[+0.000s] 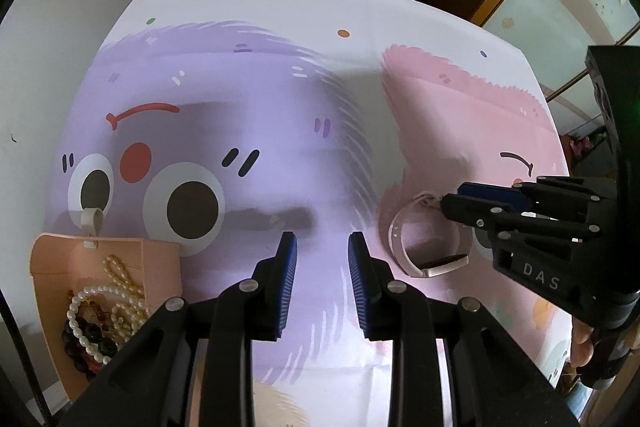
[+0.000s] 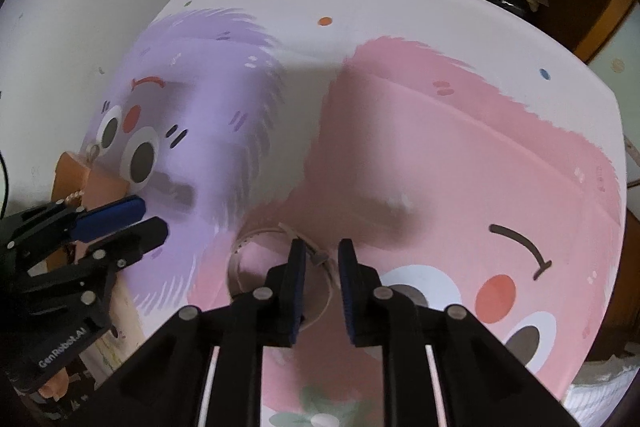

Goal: Organize jewelry
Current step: 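Grasp the pink watch strap with the right tool, then carry the pink watch into the box and open the right tool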

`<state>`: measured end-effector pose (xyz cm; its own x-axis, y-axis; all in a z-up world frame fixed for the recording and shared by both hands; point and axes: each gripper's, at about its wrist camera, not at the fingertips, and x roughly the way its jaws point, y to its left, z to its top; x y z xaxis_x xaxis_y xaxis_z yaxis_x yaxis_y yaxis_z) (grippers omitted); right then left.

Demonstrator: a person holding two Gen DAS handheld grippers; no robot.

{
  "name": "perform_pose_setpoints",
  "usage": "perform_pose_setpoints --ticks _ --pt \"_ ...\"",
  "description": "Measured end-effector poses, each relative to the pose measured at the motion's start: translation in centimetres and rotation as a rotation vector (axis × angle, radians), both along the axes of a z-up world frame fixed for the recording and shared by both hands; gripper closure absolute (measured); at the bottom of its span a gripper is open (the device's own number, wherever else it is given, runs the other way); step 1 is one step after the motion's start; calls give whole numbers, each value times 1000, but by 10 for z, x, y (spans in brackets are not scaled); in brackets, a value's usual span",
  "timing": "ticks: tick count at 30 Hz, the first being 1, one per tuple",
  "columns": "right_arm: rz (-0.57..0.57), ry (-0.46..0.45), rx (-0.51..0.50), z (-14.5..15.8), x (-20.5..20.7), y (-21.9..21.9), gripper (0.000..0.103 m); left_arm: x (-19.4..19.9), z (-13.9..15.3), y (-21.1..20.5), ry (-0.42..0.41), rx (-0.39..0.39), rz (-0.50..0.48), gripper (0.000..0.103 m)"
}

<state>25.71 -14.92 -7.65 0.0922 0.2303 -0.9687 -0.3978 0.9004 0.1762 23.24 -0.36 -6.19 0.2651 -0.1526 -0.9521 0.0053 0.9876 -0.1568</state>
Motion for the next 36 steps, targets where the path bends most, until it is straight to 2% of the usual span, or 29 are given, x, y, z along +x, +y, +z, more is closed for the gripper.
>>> perform_pose_setpoints --ticks 10,14,16,20,23,34,36 --pt "18 35 -14 -12 5 8 81 0 -3 -1 8 -1 -1 78" --pt "6 13 -4 -10 5 9 81 -1 -4 -1 8 0 -5 78" --pt "-3 3 -8 -9 4 8 82 -1 -3 -2 6 1 -5 78" --pt "-27 -2 -32 -8 -2 3 93 -3 -1 0 0 0 -2 78" --pt "-61 3 -13 -6 -8 1 95 -9 2 4 -6 -3 5 78" --pt "-107 -32 70 40 -41 10 94 -54 39 38 -70 38 49 77" --pt "-101 -44 82 52 -48 17 94 -66 48 50 -88 57 67 71"
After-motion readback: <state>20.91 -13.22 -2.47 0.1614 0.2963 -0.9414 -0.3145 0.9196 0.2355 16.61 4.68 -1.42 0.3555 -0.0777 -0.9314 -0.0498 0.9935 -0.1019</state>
